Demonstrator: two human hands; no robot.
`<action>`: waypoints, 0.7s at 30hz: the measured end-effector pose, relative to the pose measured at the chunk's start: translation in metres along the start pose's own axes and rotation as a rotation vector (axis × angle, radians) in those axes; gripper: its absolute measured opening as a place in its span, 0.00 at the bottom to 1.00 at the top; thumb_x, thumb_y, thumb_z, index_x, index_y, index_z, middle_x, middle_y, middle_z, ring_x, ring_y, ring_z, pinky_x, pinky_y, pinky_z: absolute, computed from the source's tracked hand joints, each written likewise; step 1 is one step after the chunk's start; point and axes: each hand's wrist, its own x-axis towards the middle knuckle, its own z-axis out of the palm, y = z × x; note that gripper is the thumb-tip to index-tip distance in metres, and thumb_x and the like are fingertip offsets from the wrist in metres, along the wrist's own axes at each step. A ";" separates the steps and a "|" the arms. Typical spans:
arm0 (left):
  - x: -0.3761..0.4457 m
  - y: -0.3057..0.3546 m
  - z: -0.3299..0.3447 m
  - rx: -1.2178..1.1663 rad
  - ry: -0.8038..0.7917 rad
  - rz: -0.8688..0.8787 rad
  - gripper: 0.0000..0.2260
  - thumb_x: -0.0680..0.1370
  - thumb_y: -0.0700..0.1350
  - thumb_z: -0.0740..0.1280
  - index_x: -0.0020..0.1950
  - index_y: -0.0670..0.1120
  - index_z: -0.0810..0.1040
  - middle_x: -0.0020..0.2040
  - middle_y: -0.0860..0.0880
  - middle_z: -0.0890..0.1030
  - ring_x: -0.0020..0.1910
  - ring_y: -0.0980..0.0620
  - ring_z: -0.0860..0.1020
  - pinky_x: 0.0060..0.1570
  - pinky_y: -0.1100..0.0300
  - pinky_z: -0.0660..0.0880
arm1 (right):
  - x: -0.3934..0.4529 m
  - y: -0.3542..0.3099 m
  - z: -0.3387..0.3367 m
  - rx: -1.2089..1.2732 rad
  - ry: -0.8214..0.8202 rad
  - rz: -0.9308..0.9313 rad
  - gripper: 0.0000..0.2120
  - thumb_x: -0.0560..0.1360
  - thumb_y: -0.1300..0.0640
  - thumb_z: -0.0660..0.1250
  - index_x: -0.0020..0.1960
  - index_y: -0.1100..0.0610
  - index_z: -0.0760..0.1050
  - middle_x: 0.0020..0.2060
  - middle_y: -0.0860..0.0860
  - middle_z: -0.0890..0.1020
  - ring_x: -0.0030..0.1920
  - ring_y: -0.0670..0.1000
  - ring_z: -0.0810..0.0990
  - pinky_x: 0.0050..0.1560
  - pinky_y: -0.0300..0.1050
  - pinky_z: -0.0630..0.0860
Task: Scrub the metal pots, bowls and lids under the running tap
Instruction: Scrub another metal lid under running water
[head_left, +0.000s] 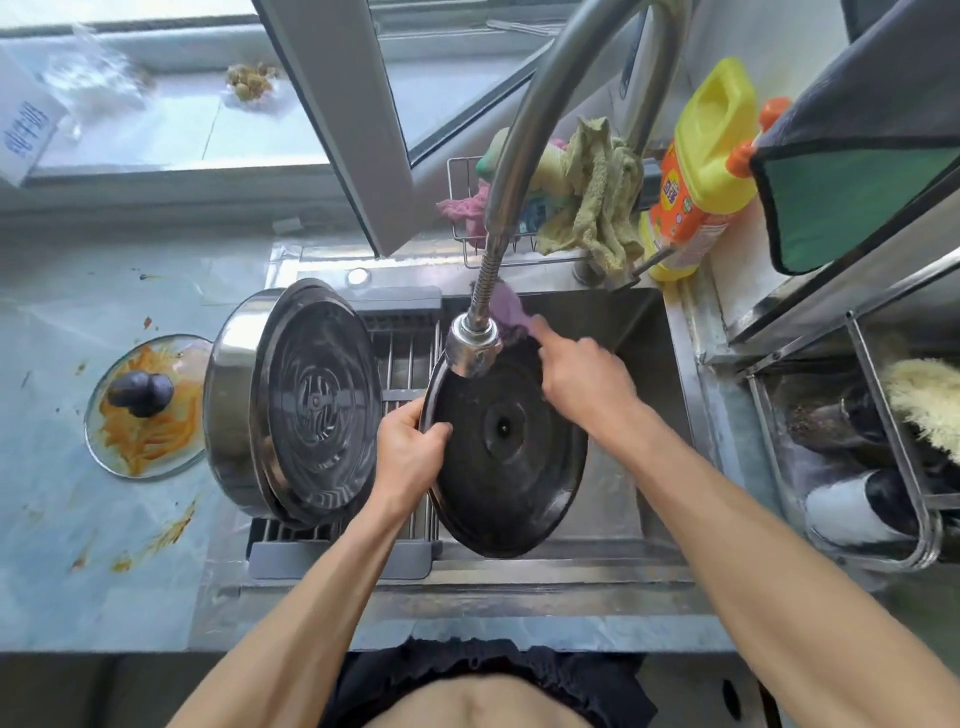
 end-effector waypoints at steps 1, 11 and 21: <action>0.000 0.001 -0.001 0.000 -0.001 0.000 0.19 0.74 0.27 0.65 0.43 0.51 0.85 0.40 0.53 0.87 0.43 0.52 0.85 0.47 0.53 0.83 | -0.004 -0.006 -0.003 -0.012 0.005 -0.030 0.24 0.83 0.55 0.53 0.78 0.45 0.55 0.49 0.63 0.82 0.48 0.66 0.81 0.45 0.56 0.75; 0.000 0.007 -0.005 -0.190 0.058 -0.112 0.14 0.75 0.25 0.65 0.42 0.44 0.82 0.35 0.53 0.85 0.35 0.56 0.82 0.39 0.60 0.81 | 0.016 0.020 0.011 0.092 -0.046 0.078 0.22 0.83 0.54 0.52 0.76 0.48 0.60 0.56 0.64 0.79 0.57 0.67 0.76 0.55 0.59 0.76; 0.002 -0.003 -0.016 -0.376 0.156 -0.269 0.13 0.73 0.25 0.64 0.39 0.43 0.77 0.29 0.51 0.80 0.29 0.53 0.77 0.33 0.60 0.77 | -0.018 0.065 0.041 0.224 -0.115 0.346 0.20 0.83 0.57 0.53 0.75 0.50 0.66 0.61 0.63 0.78 0.60 0.66 0.75 0.58 0.57 0.75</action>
